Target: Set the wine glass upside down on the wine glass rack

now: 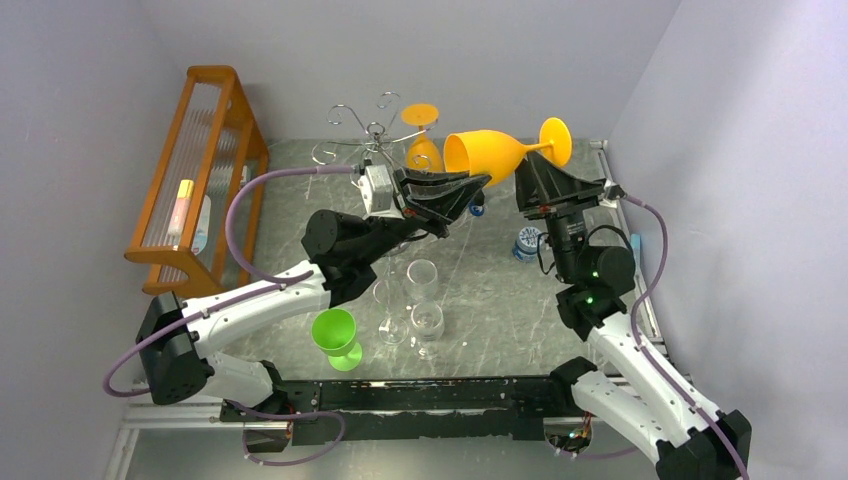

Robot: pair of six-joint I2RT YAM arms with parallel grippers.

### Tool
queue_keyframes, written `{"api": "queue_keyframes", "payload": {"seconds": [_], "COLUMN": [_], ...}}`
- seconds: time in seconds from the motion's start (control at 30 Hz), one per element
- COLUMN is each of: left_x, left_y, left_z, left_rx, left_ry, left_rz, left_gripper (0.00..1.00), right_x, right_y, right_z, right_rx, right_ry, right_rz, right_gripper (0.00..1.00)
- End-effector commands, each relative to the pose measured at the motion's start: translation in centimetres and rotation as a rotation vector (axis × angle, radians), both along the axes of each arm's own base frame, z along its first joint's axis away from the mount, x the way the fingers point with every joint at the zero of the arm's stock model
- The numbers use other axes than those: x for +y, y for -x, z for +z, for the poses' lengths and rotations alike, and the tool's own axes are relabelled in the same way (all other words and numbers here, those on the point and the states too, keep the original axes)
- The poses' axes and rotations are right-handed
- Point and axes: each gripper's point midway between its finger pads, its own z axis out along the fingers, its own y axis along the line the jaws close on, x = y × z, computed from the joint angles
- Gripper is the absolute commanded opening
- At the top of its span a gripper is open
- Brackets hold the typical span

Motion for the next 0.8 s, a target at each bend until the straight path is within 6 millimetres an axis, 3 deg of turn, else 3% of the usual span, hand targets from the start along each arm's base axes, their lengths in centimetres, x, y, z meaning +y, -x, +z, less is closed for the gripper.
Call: {"api": "queue_keyframes", "payload": {"seconds": [0.0, 0.27, 0.33, 0.43, 0.5, 0.53, 0.6, 0.77], "left_x": [0.2, 0.0, 0.2, 0.4, 0.5, 0.6, 0.6, 2.1], "left_y": [0.5, 0.7, 0.8, 0.8, 0.8, 0.7, 0.5, -0.3], "left_z": [0.2, -0.6, -0.7, -1.0, -1.2, -1.3, -1.9, -2.8], "left_rx": [-0.050, -0.061, -0.065, -0.056, -0.040, -0.031, -0.007, 0.096], "left_ry": [0.028, 0.010, 0.009, 0.005, 0.004, 0.004, -0.005, 0.009], "left_rz": [0.019, 0.018, 0.020, 0.019, 0.017, 0.018, 0.026, 0.063], "left_gripper": [0.05, 0.05, 0.05, 0.05, 0.14, 0.24, 0.40, 0.66], "right_x": [-1.1, -1.2, -1.2, -1.0, -1.0, -0.9, -0.8, -1.4], "right_y": [1.0, 1.0, 1.1, 1.1, 0.9, 0.8, 0.6, 0.9], "right_z": [2.7, 3.3, 3.5, 3.4, 3.2, 3.1, 2.9, 2.9], "right_rx": [-0.086, -0.106, -0.109, -0.109, -0.099, -0.093, -0.084, -0.100], "right_ry": [-0.103, -0.117, -0.110, -0.091, -0.078, -0.068, -0.032, 0.050], "right_rz": [0.009, 0.006, 0.002, -0.004, -0.010, -0.015, -0.032, -0.121], "right_gripper": [0.45, 0.43, 0.39, 0.23, 0.09, 0.00, 0.00, 0.00]}}
